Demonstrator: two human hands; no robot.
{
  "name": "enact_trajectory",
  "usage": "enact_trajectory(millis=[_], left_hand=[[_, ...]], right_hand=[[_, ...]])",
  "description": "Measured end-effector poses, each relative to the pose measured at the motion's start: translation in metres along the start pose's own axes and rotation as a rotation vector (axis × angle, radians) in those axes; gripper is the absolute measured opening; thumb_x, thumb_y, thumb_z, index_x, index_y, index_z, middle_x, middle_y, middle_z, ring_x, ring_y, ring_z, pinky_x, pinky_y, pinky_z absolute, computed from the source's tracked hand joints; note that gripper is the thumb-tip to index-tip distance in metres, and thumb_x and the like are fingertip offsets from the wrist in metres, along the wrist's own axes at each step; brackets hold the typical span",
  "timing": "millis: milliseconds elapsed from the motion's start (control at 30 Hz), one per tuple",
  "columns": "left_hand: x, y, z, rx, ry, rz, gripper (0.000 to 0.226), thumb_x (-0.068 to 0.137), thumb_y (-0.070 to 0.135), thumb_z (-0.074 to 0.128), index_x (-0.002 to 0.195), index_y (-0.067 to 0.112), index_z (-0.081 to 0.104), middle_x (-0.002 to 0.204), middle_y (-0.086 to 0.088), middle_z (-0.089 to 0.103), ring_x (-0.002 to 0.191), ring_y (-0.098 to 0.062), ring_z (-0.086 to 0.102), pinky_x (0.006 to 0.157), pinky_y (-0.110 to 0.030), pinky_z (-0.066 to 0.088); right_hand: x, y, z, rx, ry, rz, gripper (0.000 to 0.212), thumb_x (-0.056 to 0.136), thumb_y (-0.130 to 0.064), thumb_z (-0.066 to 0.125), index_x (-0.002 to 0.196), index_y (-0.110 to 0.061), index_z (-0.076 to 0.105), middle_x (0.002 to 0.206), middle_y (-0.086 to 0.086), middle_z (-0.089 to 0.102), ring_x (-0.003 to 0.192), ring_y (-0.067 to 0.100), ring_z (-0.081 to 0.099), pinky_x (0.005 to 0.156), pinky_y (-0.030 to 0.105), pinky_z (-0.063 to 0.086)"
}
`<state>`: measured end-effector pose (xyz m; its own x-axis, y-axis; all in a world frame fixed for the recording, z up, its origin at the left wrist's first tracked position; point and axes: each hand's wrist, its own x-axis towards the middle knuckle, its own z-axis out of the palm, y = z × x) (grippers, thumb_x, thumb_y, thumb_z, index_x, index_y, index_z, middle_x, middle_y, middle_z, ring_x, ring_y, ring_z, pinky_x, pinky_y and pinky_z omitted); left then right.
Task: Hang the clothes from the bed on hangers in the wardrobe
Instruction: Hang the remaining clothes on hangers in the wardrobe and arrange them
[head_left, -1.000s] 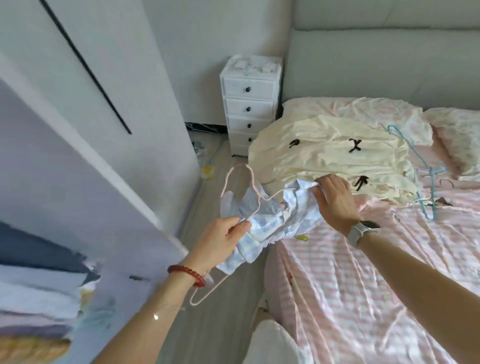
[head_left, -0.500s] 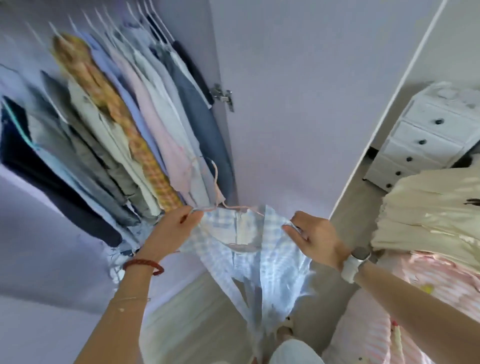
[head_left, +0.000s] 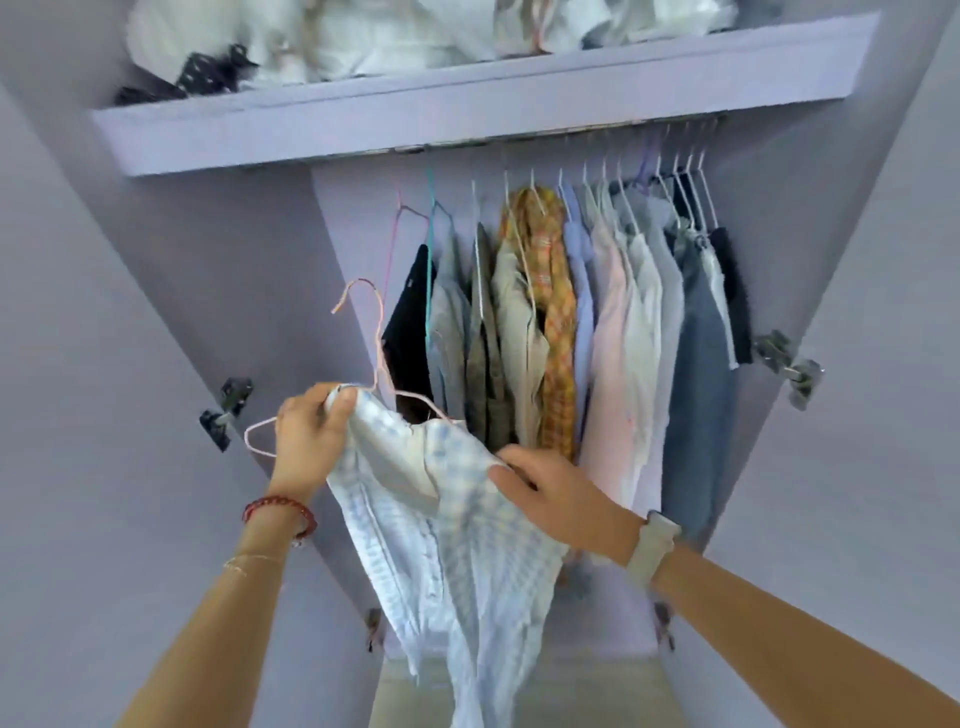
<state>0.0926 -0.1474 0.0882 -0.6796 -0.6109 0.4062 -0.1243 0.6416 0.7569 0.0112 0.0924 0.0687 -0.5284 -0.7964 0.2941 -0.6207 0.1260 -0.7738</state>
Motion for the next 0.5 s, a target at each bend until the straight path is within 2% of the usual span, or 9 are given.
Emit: enact_trajectory(millis=[33, 100, 167, 200, 267, 400, 500], left_hand=[[0.010, 0.001, -0.005, 0.003, 0.027, -0.010, 0.048, 0.077, 0.056, 0.042, 0.091, 0.015, 0.064, 0.080, -0.002, 0.060, 0.080, -0.024, 0.056, 0.080, -0.038, 0.044], [0.031, 0.000, -0.013, 0.006, 0.094, -0.073, 0.042, 0.086, 0.048, 0.050, 0.111, 0.016, 0.062, 0.108, 0.001, 0.060, 0.103, -0.023, 0.055, 0.095, -0.037, 0.040], [0.047, -0.001, -0.021, 0.012, 0.173, -0.156, 0.042, 0.092, 0.037, 0.052, 0.130, 0.018, 0.049, 0.130, 0.000, 0.047, 0.110, -0.024, 0.049, 0.100, -0.035, 0.036], [0.051, -0.003, -0.025, 0.026, 0.212, -0.165, 0.045, 0.093, 0.034, 0.052, 0.134, 0.019, 0.044, 0.135, -0.002, 0.042, 0.114, -0.027, 0.047, 0.102, -0.039, 0.036], [0.057, -0.004, -0.036, 0.048, 0.274, -0.134, 0.045, 0.093, 0.029, 0.052, 0.135, 0.017, 0.041, 0.137, -0.007, 0.039, 0.123, -0.026, 0.040, 0.104, -0.044, 0.035], [0.081, -0.007, -0.060, 0.093, 0.401, -0.022, 0.039, 0.093, 0.014, 0.049, 0.132, 0.009, 0.045, 0.135, -0.010, 0.040, 0.128, -0.021, 0.036, 0.104, -0.021, 0.025], [0.119, -0.006, -0.077, 0.157, 0.476, 0.137, 0.042, 0.092, 0.009, 0.048, 0.133, 0.007, 0.045, 0.141, -0.012, 0.036, 0.132, -0.024, 0.032, 0.104, -0.013, 0.017]], right_hand=[[0.015, -0.004, 0.004, 0.011, 0.007, -0.034, 0.033, 0.097, -0.018, 0.038, 0.066, -0.009, 0.041, 0.057, -0.005, 0.032, 0.050, 0.007, 0.036, 0.052, 0.017, 0.027], [0.041, -0.012, 0.013, 0.035, 0.047, -0.078, 0.034, 0.098, -0.015, 0.038, 0.065, -0.014, 0.035, 0.055, -0.006, 0.030, 0.048, 0.006, 0.036, 0.051, 0.018, 0.026], [0.067, -0.018, 0.026, 0.079, 0.097, -0.081, 0.035, 0.098, -0.016, 0.038, 0.064, -0.014, 0.032, 0.054, -0.005, 0.028, 0.048, 0.010, 0.032, 0.050, 0.022, 0.024], [0.079, -0.021, 0.034, 0.107, 0.119, -0.065, 0.036, 0.098, -0.017, 0.037, 0.063, -0.016, 0.030, 0.054, -0.004, 0.028, 0.048, 0.011, 0.030, 0.051, 0.025, 0.023], [0.103, -0.028, 0.050, 0.173, 0.152, -0.033, 0.039, 0.098, -0.016, 0.036, 0.061, -0.017, 0.025, 0.054, -0.003, 0.026, 0.047, 0.010, 0.026, 0.051, 0.027, 0.021], [0.153, -0.036, 0.078, 0.254, 0.203, 0.025, 0.040, 0.098, -0.014, 0.036, 0.060, -0.016, 0.024, 0.052, -0.005, 0.026, 0.045, 0.006, 0.024, 0.048, 0.021, 0.023], [0.204, -0.041, 0.096, 0.245, 0.287, 0.084, 0.041, 0.097, -0.014, 0.036, 0.058, -0.017, 0.025, 0.053, -0.005, 0.030, 0.049, 0.008, 0.027, 0.053, 0.026, 0.027]])
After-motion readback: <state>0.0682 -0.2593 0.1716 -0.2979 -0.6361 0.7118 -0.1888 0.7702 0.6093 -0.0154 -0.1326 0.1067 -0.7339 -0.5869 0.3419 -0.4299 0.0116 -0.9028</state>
